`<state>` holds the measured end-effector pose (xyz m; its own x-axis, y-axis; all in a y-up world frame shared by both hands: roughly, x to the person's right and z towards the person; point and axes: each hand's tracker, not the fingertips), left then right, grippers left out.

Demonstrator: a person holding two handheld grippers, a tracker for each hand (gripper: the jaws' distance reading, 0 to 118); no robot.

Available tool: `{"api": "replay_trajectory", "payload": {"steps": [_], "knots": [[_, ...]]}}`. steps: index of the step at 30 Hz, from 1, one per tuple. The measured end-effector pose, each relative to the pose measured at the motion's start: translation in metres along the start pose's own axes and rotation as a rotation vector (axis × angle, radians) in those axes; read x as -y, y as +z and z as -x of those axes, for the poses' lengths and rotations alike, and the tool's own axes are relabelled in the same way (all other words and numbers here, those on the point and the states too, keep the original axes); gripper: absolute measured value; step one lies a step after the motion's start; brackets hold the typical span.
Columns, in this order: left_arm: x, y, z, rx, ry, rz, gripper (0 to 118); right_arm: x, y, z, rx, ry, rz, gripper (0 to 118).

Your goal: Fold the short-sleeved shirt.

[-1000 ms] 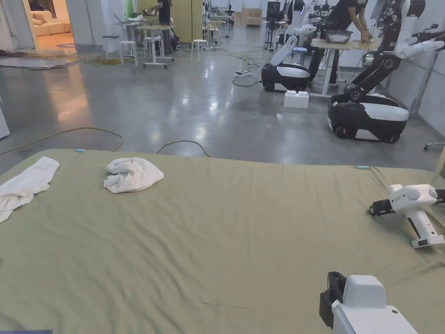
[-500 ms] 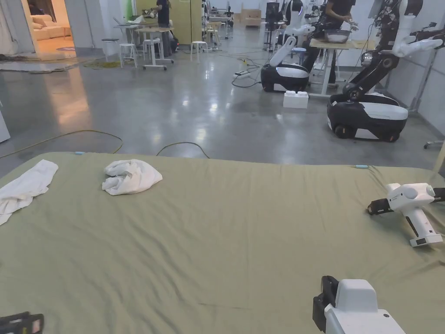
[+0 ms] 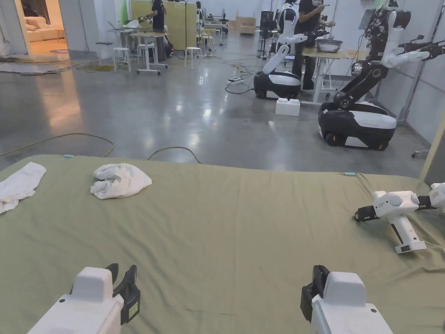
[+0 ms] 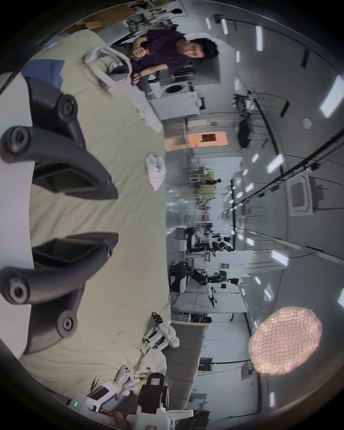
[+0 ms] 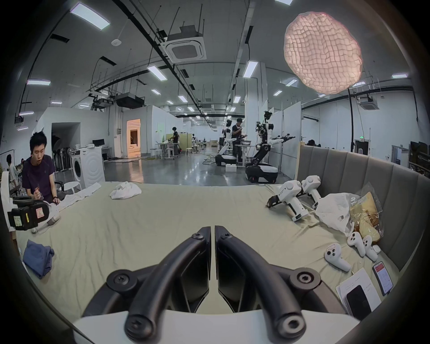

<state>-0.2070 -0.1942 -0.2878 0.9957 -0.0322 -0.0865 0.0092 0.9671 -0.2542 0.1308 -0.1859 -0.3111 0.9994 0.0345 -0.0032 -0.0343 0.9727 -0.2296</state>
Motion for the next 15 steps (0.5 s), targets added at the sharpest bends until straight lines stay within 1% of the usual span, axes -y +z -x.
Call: {"api": "replay_trajectory", "payload": {"steps": [1,3,4,5,7,8,11,12,13,15], "knots": [[-0.001,-0.002,-0.005,-0.026,-0.01,-0.009,19,-0.001,0.001,0.0,0.006,0.004,-0.006,2],[-0.004,-0.002,-0.014,-0.046,0.016,-0.015,1,-0.002,0.007,0.005,0.039,0.08,-0.041,2],[-0.006,0.001,-0.018,-0.06,0.038,-0.029,0,-0.002,0.011,0.006,0.044,0.093,-0.058,2],[-0.005,0.003,-0.019,-0.052,0.063,-0.045,0,0.0,0.014,0.006,0.037,0.077,-0.058,2],[-0.001,0.004,-0.022,-0.057,0.062,-0.051,0,0.0,0.018,0.006,0.024,0.036,-0.049,2],[-0.003,0.006,-0.025,-0.055,0.057,-0.052,0,0.001,0.018,0.006,0.022,0.03,-0.047,2],[0.0,0.007,-0.027,-0.054,0.041,-0.054,0,0.004,0.018,0.008,0.04,0.047,-0.044,2],[-0.001,0.008,-0.027,-0.054,0.053,-0.065,0,0.004,0.018,0.007,0.036,0.038,-0.046,2],[-0.002,0.008,-0.027,-0.05,0.063,-0.064,0,0.005,0.016,0.005,0.026,0.011,-0.043,1],[-0.003,0.007,-0.026,-0.056,0.061,-0.069,0,0.005,0.016,0.005,0.025,-0.004,-0.042,2]]}}
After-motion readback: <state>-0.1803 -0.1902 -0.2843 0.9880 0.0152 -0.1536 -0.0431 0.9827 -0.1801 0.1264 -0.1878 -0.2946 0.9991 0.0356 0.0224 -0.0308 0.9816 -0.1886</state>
